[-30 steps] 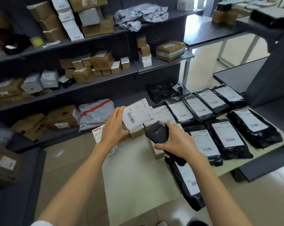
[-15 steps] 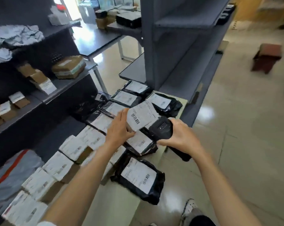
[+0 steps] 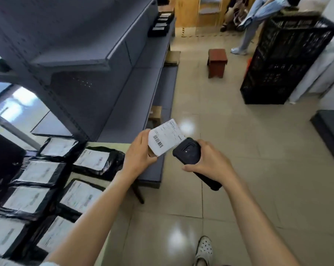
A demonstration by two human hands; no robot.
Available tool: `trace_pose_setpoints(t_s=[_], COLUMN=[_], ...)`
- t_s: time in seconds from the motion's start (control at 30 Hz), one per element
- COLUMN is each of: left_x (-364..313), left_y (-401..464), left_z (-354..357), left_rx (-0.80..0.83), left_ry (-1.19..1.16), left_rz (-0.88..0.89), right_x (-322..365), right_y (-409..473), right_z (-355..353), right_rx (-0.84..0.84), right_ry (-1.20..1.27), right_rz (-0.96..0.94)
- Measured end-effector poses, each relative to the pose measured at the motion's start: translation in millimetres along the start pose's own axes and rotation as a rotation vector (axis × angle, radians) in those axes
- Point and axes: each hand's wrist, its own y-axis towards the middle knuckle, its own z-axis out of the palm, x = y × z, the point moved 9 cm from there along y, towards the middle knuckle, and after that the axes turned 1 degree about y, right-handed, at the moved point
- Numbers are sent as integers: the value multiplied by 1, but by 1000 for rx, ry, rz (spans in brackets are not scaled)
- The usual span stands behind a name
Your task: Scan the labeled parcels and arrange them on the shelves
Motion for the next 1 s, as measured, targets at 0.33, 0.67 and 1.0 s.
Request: trace_pose_setpoints(t_s=[0.33,0.67,1.0], left_x=[-81,-50,-33], left_y=[188,416,725], left_z=[62,96,120], left_rx=[-46,-77,-67], left_ry=[4,-16,-104], left_rz=[14,-64,-27], right_x=[-93,-120,-129], right_y=[137,348,611], right_z=[-123,-186,-301], right_rx=[-92,-116,-193], right_ry=[36,40,56], right_rz=[36,27,73])
